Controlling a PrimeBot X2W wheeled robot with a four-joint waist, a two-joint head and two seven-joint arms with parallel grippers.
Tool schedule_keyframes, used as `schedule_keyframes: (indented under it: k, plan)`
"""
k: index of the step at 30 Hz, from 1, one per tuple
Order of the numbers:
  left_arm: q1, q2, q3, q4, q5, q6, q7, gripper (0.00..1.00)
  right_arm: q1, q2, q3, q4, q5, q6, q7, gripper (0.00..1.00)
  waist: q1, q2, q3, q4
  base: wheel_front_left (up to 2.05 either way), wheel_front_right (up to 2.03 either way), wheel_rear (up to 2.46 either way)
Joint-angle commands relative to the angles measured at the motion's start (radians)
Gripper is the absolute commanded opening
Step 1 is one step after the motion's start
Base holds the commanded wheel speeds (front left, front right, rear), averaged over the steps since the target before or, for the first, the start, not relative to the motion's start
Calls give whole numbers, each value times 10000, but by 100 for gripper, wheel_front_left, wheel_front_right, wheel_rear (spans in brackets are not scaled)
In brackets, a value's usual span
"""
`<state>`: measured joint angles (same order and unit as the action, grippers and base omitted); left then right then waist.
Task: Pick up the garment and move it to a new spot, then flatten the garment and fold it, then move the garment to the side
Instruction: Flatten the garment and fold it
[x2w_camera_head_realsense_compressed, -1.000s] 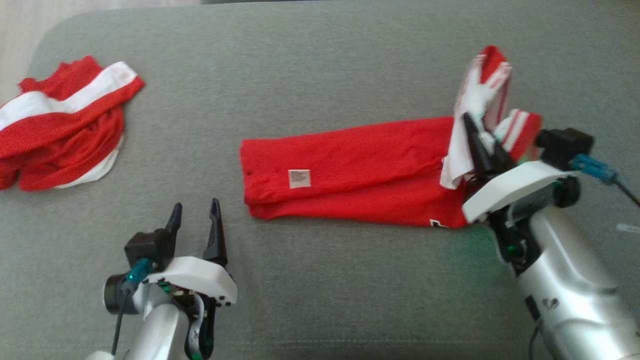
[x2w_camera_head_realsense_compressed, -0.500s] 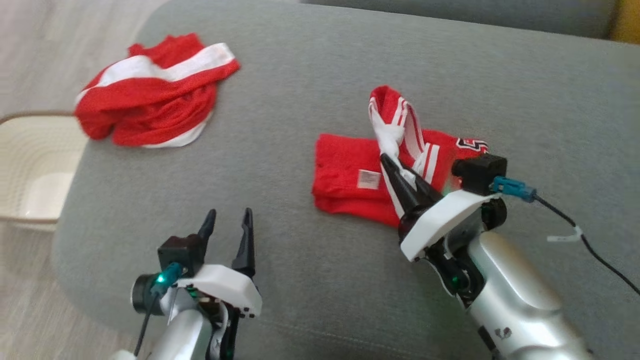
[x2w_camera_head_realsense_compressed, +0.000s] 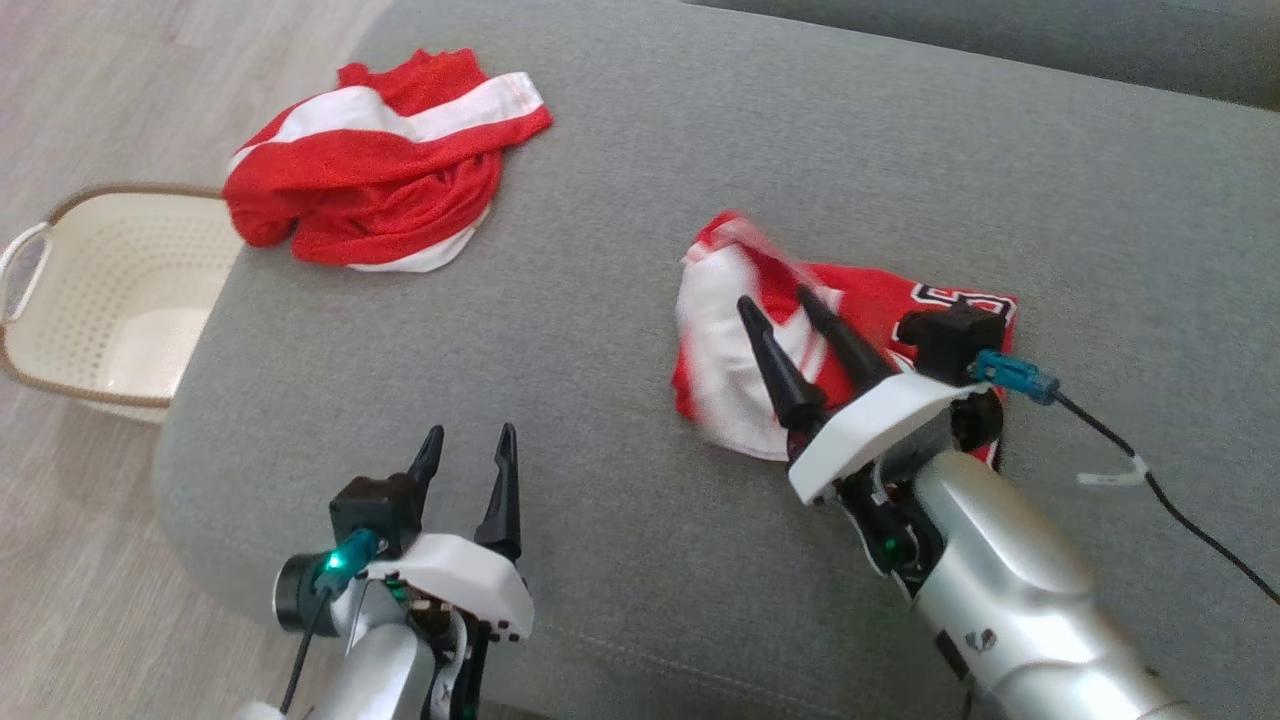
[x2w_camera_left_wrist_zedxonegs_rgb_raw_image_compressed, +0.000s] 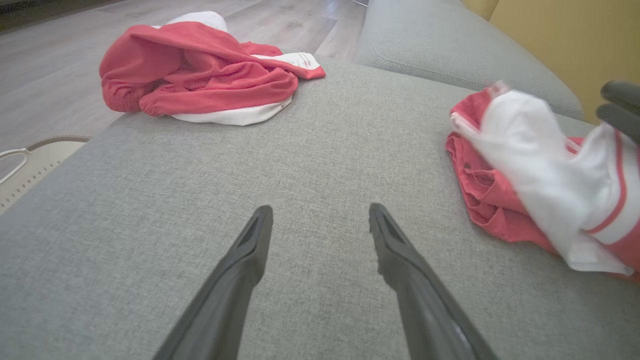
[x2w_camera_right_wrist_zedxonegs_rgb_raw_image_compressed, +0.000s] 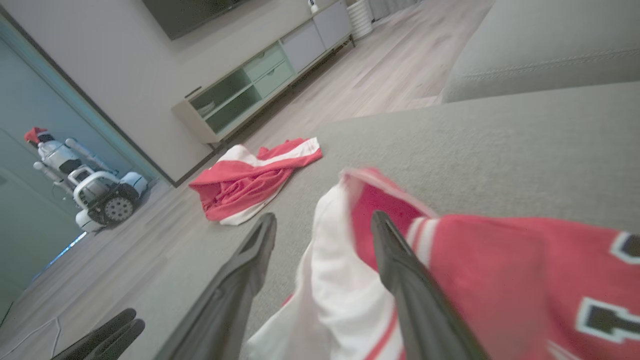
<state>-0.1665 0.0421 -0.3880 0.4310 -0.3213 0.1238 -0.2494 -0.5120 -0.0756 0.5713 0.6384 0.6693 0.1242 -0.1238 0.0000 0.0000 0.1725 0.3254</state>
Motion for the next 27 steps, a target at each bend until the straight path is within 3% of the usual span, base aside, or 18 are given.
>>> schedule_keyframes:
  k: [1, 5, 11, 17, 27]
  plan:
    - [-216, 81, 314, -292, -21, 58, -124, 100, -425, 211, 55, -213, -19, 65, -357, 100, 0, 0, -1, -181, 0, 0, 0]
    - [-264, 81, 392, -321, -7, 80, -124, 100, -537, 152, -503, 132, -521, 65, -1035, 100, 0, 0, -21, -632, 0, 0, 0]
    - [-353, 81, 574, -372, 103, 118, -124, 100, -268, 60, -2149, 417, -1645, 65, -1357, 100, 0, 0, -71, -1449, 0, 0, 0]
    - [-277, 81, 1133, -438, 408, 170, -124, 100, 621, 162, -4213, -336, -3054, 65, -1376, 100, 0, 0, -191, -2448, 0, 0, 0]
    - [104, 81, 1807, -393, 735, 145, -124, 100, 1662, 245, -5128, -815, -4273, 65, -1378, 100, 0, 0, -522, -3280, 0, 0, 0]
